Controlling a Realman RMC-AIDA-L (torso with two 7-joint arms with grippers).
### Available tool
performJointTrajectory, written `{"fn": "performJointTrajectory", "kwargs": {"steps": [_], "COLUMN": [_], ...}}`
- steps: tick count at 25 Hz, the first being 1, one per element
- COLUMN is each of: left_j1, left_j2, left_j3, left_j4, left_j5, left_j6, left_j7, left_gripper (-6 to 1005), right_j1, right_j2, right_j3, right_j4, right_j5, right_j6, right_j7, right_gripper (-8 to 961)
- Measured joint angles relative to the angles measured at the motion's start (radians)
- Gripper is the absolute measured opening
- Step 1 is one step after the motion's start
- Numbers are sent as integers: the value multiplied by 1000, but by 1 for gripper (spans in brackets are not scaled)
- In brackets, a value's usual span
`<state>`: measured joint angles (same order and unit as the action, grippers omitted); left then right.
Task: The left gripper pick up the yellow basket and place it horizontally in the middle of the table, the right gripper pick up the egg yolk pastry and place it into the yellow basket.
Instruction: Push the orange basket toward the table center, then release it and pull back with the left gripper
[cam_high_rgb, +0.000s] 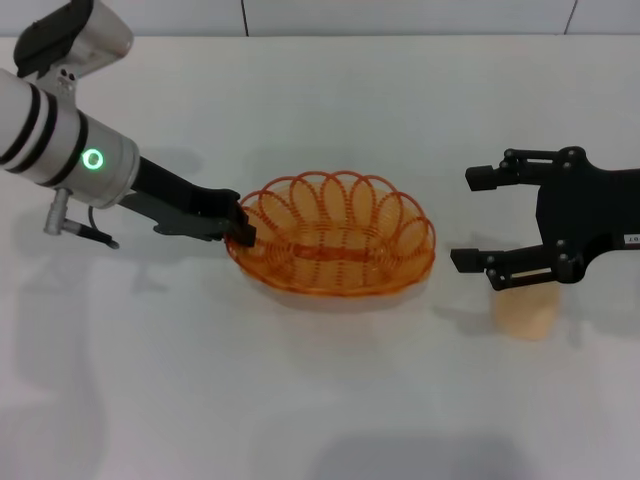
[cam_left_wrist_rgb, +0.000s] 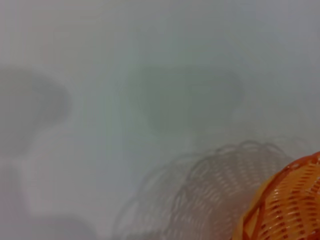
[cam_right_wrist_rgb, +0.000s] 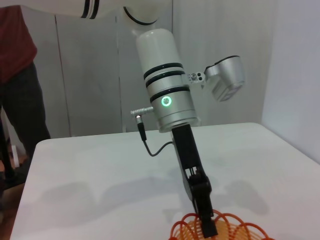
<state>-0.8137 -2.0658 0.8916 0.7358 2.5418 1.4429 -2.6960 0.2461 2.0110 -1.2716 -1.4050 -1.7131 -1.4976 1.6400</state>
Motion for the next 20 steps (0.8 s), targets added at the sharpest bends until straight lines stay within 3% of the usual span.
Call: {"fn": "performJointTrajectory", "kwargs": {"steps": [20], "left_j1": [-11], "left_j2": [-10], "left_j3": [1], "left_j4": [-39], "left_j5": [-3], "left_j6": [-33], "left_j7": [6], "left_gripper": [84], "right_j1": [-1], "right_j2": [0], "right_j3": [0], "right_j4": [0], "right_j5": [2], "right_j6": [-5], "right_j7": [0], "right_gripper": [781]}}
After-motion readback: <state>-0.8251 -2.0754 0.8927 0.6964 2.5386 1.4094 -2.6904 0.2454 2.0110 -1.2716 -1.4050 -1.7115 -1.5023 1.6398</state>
